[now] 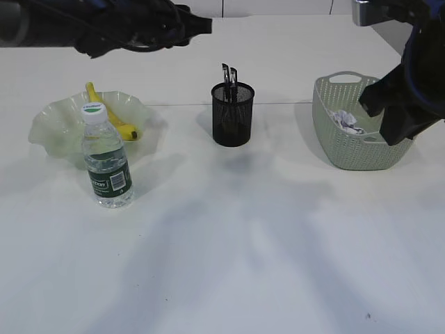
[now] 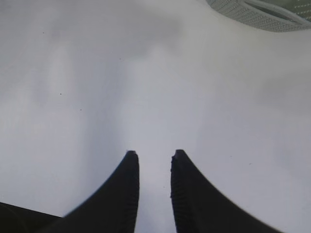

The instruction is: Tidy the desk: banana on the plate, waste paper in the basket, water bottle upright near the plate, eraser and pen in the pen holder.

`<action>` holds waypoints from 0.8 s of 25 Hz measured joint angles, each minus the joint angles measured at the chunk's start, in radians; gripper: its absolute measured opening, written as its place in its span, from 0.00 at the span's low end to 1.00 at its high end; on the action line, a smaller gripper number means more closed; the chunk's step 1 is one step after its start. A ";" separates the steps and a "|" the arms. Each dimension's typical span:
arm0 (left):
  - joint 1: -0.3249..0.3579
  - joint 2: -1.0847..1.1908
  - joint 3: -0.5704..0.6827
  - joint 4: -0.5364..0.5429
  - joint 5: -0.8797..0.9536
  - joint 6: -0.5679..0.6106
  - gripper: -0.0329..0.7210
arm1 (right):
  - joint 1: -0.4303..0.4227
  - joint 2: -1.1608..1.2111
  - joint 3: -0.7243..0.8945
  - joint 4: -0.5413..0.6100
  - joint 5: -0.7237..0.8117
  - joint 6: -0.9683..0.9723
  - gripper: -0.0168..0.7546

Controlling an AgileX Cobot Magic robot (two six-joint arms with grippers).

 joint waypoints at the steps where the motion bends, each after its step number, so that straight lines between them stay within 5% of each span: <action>1: 0.000 -0.022 0.000 -0.006 0.059 -0.003 0.27 | 0.000 0.000 0.000 0.000 0.000 -0.004 0.25; 9: -0.004 -0.186 0.000 -0.088 0.550 0.044 0.27 | 0.000 0.000 -0.024 0.000 0.000 -0.016 0.25; 17: 0.061 -0.224 0.000 -0.471 0.854 0.384 0.29 | 0.000 0.000 -0.026 -0.002 0.000 -0.029 0.25; 20: 0.110 -0.224 0.000 -0.544 0.925 0.439 0.39 | 0.000 0.000 -0.026 -0.016 -0.007 -0.029 0.25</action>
